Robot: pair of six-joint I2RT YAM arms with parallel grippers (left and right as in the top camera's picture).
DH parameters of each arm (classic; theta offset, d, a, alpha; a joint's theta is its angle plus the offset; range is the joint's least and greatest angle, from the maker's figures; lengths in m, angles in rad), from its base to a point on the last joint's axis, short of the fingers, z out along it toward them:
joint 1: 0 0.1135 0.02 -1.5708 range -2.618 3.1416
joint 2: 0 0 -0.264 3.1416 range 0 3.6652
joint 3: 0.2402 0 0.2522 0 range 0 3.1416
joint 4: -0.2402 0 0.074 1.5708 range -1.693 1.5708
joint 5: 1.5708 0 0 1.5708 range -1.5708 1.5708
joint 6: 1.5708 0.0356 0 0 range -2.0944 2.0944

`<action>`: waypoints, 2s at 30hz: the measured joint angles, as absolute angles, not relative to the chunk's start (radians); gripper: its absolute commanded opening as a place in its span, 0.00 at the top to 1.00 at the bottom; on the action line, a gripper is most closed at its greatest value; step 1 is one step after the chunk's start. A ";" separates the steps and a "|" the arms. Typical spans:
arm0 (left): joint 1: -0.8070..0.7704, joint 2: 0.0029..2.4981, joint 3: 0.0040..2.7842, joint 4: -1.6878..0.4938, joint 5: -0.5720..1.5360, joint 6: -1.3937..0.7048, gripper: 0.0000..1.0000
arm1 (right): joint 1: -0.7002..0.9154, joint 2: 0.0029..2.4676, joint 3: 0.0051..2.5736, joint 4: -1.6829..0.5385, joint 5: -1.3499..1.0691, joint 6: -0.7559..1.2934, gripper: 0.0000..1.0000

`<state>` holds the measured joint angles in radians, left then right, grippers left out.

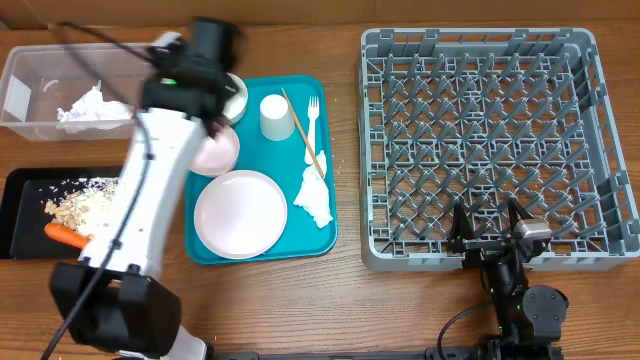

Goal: Sort waste into correct bins and load items into the dishwasher rack
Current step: 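Carry the wrapper left and drop it into the clear bin, then move the left gripper back to the white napkin on the teal tray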

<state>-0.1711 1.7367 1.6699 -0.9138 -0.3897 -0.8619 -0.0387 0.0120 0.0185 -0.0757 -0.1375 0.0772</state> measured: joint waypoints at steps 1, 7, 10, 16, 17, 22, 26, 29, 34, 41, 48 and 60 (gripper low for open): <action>-0.127 1.737 1.670 -0.875 -0.390 -0.862 0.96 | -0.039 0.012 0.019 -0.076 -0.138 0.077 0.00; 0.079 1.764 1.671 -0.671 -0.392 -0.862 0.96 | -0.039 0.012 0.019 -0.076 -0.138 0.078 0.00; 0.157 1.801 1.671 -0.599 -0.393 -0.862 0.93 | -0.039 0.012 0.019 -0.076 -0.138 0.077 0.00; 0.263 1.943 1.671 -0.452 -0.392 -0.844 0.66 | -0.039 0.012 0.019 -0.076 -0.138 0.078 0.00; 0.275 1.971 1.671 -0.428 -0.387 -0.818 0.61 | -0.039 0.012 0.019 -0.076 -0.138 0.077 0.00; 0.310 2.033 1.670 -0.361 -0.326 -0.681 0.39 | -0.039 0.012 0.019 -0.076 -0.138 0.077 0.00; 0.315 2.021 1.672 -0.340 -0.250 -0.595 0.19 | -0.039 0.012 0.019 -0.076 -0.138 0.077 0.00; 0.315 2.002 1.672 -0.348 -0.216 -0.565 0.06 | -0.039 0.012 0.019 -0.076 -0.138 0.078 0.00; 0.315 1.930 1.673 -0.414 -0.155 -0.543 0.00 | -0.039 0.012 0.019 -0.076 -0.138 0.077 0.00; 0.315 1.755 1.676 -0.652 0.082 -0.543 0.00 | -0.039 0.012 0.019 -0.076 -0.138 0.077 0.00; 0.301 1.646 1.682 -0.958 0.302 -0.538 0.00 | -0.039 0.012 0.019 -0.076 -0.138 0.077 0.00; -0.054 1.644 1.644 -1.167 0.241 -0.425 0.00 | -0.039 0.012 0.019 -0.076 -0.138 0.077 0.00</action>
<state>-0.0544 1.6436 1.6444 -1.1667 0.2409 -0.4248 -0.0387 0.0120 0.0185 -0.0765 -0.1375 0.0772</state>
